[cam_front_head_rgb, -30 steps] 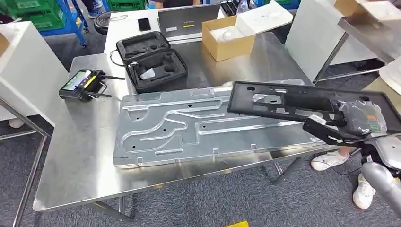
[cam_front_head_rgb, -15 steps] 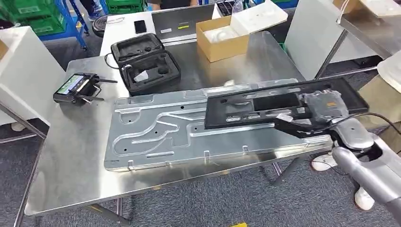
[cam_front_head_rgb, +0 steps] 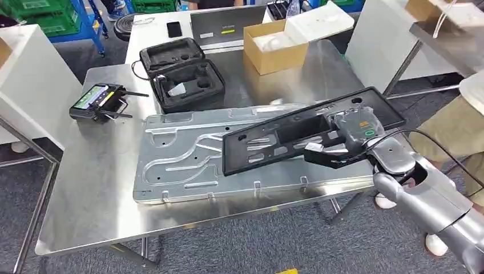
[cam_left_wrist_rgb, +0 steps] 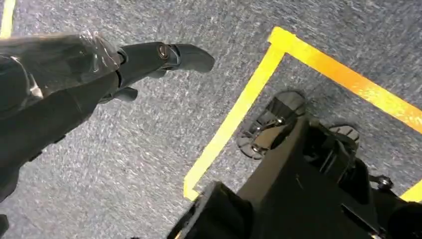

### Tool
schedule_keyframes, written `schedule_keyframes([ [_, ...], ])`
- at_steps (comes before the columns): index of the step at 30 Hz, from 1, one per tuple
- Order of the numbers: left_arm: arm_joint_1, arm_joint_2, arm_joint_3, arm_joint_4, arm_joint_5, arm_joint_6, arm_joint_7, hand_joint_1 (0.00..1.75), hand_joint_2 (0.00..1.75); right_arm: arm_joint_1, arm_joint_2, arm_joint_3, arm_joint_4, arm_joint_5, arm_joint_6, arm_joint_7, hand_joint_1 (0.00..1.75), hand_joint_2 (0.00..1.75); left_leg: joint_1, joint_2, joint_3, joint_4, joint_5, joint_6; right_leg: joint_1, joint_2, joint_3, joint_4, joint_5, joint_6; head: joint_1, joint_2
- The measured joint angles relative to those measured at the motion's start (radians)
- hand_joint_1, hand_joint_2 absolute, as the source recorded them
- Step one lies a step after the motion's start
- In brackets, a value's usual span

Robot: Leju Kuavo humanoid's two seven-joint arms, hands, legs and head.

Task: Take the parts from the cabinet and place them on the table.

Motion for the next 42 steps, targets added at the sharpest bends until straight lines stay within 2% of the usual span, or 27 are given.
schedule_keyframes([
  [2, 0.0, -0.004, -0.002, 0.0, 0.0, -0.001, 0.0, 0.0, 1.75, -0.009, 0.003, 0.011, 0.007, 0.0, 0.0, 0.003, 1.75, 1.75, 0.0, 0.001, 0.0, 0.0, -0.001, 0.002, 0.0, 0.0, -0.081, 0.165, -0.076, 0.008, 0.0, 0.0],
  [3, 0.0, -0.004, -0.003, 0.0, 0.0, -0.001, 0.0, 0.0, 1.75, -0.009, 0.005, 0.018, 0.01, 0.0, 0.001, 0.003, 0.0, 0.0, 0.0, 0.001, 0.0, 0.001, -0.001, 0.003, 0.0, 0.0, -0.118, 0.241, -0.096, 0.013, 0.0, 0.0],
  [4, 0.0, -0.004, -0.005, 0.0, 0.0, -0.002, 0.0, 0.0, 1.75, -0.009, 0.006, 0.026, 0.013, 0.001, 0.003, 0.002, 0.0, 0.0, 0.001, 0.001, 0.001, 0.001, -0.002, 0.003, -0.002, 0.0, -0.131, 0.259, -0.089, 0.015, 0.0, 0.0],
  [5, 0.0, -0.004, -0.006, 0.0, -0.001, -0.004, 0.0, 0.0, 1.75, -0.012, 0.008, 0.034, 0.015, 0.002, 0.003, 0.002, 0.0, 0.0, 0.003, 0.0, 0.003, 0.002, -0.003, 0.003, -0.005, 0.0, -0.118, 0.226, -0.062, 0.018, 0.0, 0.0],
  [7, -0.001, -0.005, -0.009, 0.0, -0.01, -0.011, -0.005, 0.0, 1.75, -0.026, 0.011, 0.048, 0.018, 0.007, 0.007, 0.002, 0.0, 0.0, 0.007, -0.002, 0.008, 0.008, -0.011, -0.006, -0.011, -0.002, -0.032, 0.052, 0.031, 0.024, 0.0, 0.0],
  [8, -0.002, -0.005, -0.01, 0.0, -0.012, -0.013, -0.009, 0.0, 0.0, -0.035, 0.014, 0.055, 0.019, 0.008, 0.007, 0.002, 0.0, 0.0, 0.006, -0.002, 0.008, 0.016, -0.018, -0.013, -0.015, -0.005, 0.015, -0.041, 0.065, 0.029, 0.001, 0.0],
  [9, -0.002, -0.004, -0.01, 0.0, -0.008, -0.013, -0.013, 0.0, 0.0, -0.045, 0.017, 0.062, 0.021, 0.006, 0.007, 0.005, 0.0, 0.0, 0.0, -0.003, 0.004, 0.023, -0.026, -0.021, -0.007, 0.0, 0.028, -0.064, 0.046, 0.025, 0.001, 0.0],
  [10, -0.002, -0.005, -0.01, 0.0, 0.002, -0.012, -0.017, 0.0, 0.0, -0.046, 0.018, 0.068, 0.023, 0.0, 0.007, 0.01, 0.0, 0.0, 0.0, -0.003, 0.002, 0.025, -0.027, -0.023, -0.01, 0.004, 0.025, -0.064, 0.049, 0.006, -0.001, 0.0],
  [12, 0.002, -0.005, -0.011, 0.0, -0.003, -0.002, -0.009, 0.0, 0.0, -0.045, 0.019, 0.079, 0.025, -0.011, 0.003, 0.019, 0.0, 0.0, 0.002, -0.003, 0.003, 0.021, -0.026, -0.026, -0.002, 0.004, 0.023, -0.061, 0.046, -0.006, -0.001, 0.0],
  [14, 0.003, -0.004, -0.012, 0.0, -0.007, 0.012, 0.009, 0.0, 0.0, -0.05, 0.018, 0.086, 0.028, -0.021, -0.002, 0.022, 0.0, 0.0, 0.007, -0.002, -0.003, 0.038, -0.041, -0.036, -0.009, 0.002, 0.026, -0.064, 0.048, -0.021, 0.0, 0.0],
  [15, 0.005, -0.004, -0.012, 0.0, -0.006, 0.018, 0.018, 0.0, 0.0, -0.051, 0.019, 0.087, 0.03, -0.025, -0.008, 0.023, 0.0, 0.0, 0.007, -0.001, -0.025, 0.088, -0.071, -0.044, -0.01, 0.002, 0.027, -0.064, 0.047, -0.026, -0.004, 0.0],
  [17, 0.006, -0.004, -0.013, 0.0, -0.005, 0.026, 0.023, 0.0, 0.0, -0.051, 0.019, 0.093, 0.035, -0.03, -0.015, 0.023, 0.0, 0.0, 0.013, -0.001, -0.109, 0.258, -0.144, -0.055, -0.009, 0.002, 0.027, -0.064, 0.046, -0.03, -0.004, 0.0],
  [19, 0.008, -0.005, -0.013, 0.0, -0.001, 0.026, 0.023, 0.0, 0.0, -0.051, 0.019, 0.098, 0.04, -0.033, -0.02, 0.023, 0.0, 0.0, 0.014, 0.0, -0.173, 0.369, -0.168, -0.057, -0.007, 0.002, 0.027, -0.064, 0.045, -0.031, -0.004, 0.0],
  [21, 0.011, -0.005, -0.013, 0.0, 0.0, 0.026, 0.023, 0.0, 0.0, -0.051, 0.018, 0.099, 0.044, -0.038, -0.025, 0.025, 0.0, 0.0, 0.014, 0.0, -0.148, 0.295, -0.111, -0.049, -0.005, 0.004, 0.03, -0.064, 0.044, -0.03, -0.003, 0.0],
  [23, 0.017, -0.005, -0.014, 0.0, 0.0, 0.026, 0.025, 0.0, 0.0, -0.051, 0.018, 0.099, 0.044, -0.04, -0.029, 0.027, 0.0, 0.0, 0.009, -0.001, -0.056, 0.094, -0.016, -0.03, -0.003, 0.008, 0.036, -0.064, 0.043, -0.029, -0.003, 0.0],
  [24, 0.02, -0.004, -0.015, 0.0, 0.0, 0.026, 0.029, 0.0, 0.0, -0.052, 0.018, 0.099, 0.044, -0.04, -0.032, 0.028, 0.0, 0.0, 0.003, -0.002, -0.03, 0.032, -0.008, -0.02, -0.002, 0.009, 0.035, -0.064, 0.043, -0.027, -0.003, 0.0],
  [27, 0.026, -0.005, -0.016, 0.0, 0.0, 0.027, 0.029, 0.0, 0.0, -0.05, 0.012, 0.099, 0.049, -0.045, -0.036, 0.031, 0.0, 0.0, -0.001, -0.001, -0.029, 0.033, -0.002, -0.024, 0.0, 0.013, 0.031, -0.065, 0.047, -0.013, -0.002, 0.0],
  [29, 0.03, -0.006, -0.017, 0.0, 0.0, 0.028, 0.029, 0.0, 0.0, -0.051, 0.008, 0.098, 0.05, -0.048, -0.04, 0.033, 0.0, 0.0, 0.007, 0.002, -0.025, 0.018, 0.012, -0.01, -0.005, 0.011, 0.03, -0.063, 0.039, -0.001, -0.002, 0.0],
  [30, 0.032, -0.006, -0.018, 0.0, 0.0, 0.029, 0.029, 0.0, 0.0, -0.051, 0.005, 0.098, 0.05, -0.048, -0.04, 0.032, 0.0, 0.0, 0.006, 0.004, -0.026, 0.017, 0.015, -0.005, -0.003, 0.007, 0.022, -0.035, 0.009, 0.001, -0.002, 0.0],
  [33, 0.034, -0.01, -0.019, 0.0, 0.0, 0.029, 0.029, 0.0, 0.0, -0.05, 0.004, 0.098, 0.054, -0.048, -0.042, 0.034, 0.0, 0.0, 0.006, 0.006, -0.035, 0.017, 0.023, 0.005, -0.004, 0.006, -0.067, 0.2, -0.127, 0.011, -0.001, 0.0],
  [34, 0.035, -0.01, -0.019, 0.0, 0.0, 0.029, 0.029, 0.0, 0.0, -0.048, 0.004, 0.098, 0.055, -0.049, -0.042, 0.034, 0.0, 0.0, 0.006, 0.006, -0.039, 0.017, 0.027, 0.005, -0.004, 0.006, -0.082, 0.248, -0.141, 0.013, -0.001, 0.0],
  [35, 0.036, -0.011, -0.02, 0.0, 0.0, 0.029, 0.029, 0.0, 0.0, -0.046, 0.004, 0.099, 0.057, -0.049, -0.043, 0.034, 0.0, 0.0, 0.007, 0.006, -0.044, 0.018, 0.031, 0.004, -0.005, 0.006, -0.075, 0.251, -0.131, 0.016, -0.001, 0.0],
  [36, 0.037, -0.011, -0.021, 0.0, 0.0, 0.03, 0.029, 0.0, 0.0, -0.046, 0.003, 0.099, 0.058, -0.05, -0.043, 0.034, 0.0, 0.0, 0.009, 0.006, -0.049, 0.019, 0.035, 0.001, -0.006, 0.005, -0.042, 0.202, -0.102, 0.018, -0.001, 0.0],
  [38, 0.038, -0.014, -0.022, 0.0, 0.0, 0.031, 0.029, 0.0, 0.0, -0.046, 0.003, 0.097, 0.058, -0.05, -0.046, 0.035, 0.0, 0.0, 0.013, 0.004, -0.055, 0.024, 0.041, -0.008, -0.011, 0.0, 0.079, 0.005, -0.028, 0.025, -0.001, 0.0],
  [39, 0.037, -0.013, -0.022, 0.0, 0.0, 0.032, 0.029, 0.0, 0.0, -0.047, 0.002, 0.095, 0.058, -0.05, -0.047, 0.035, 0.0, 0.0, 0.01, 0.004, -0.06, 0.028, 0.043, -0.012, -0.015, -0.002, 0.124, -0.071, -0.034, 0.028, -0.001, 0.0],
  [40, 0.038, -0.013, -0.023, 0.0, -0.001, 0.034, 0.029, 0.0, 0.0, -0.047, 0.001, 0.093, 0.058, -0.051, -0.048, 0.037, 0.0, 0.0, 0.007, 0.002, -0.063, 0.031, 0.046, -0.018, -0.003, 0.009, 0.119, -0.058, -0.012, 0.013, -0.002, 0.0],
  [42, 0.038, -0.013, -0.024, 0.0, -0.001, 0.037, 0.029, 0.0, 0.0, -0.047, -0.003, 0.09, 0.058, -0.051, -0.051, 0.038, 0.0, 0.0, 0.003, 0.001, -0.072, 0.039, 0.054, -0.028, -0.007, 0.011, 0.106, -0.059, -0.016, 0.0, -0.004, 0.0],
])
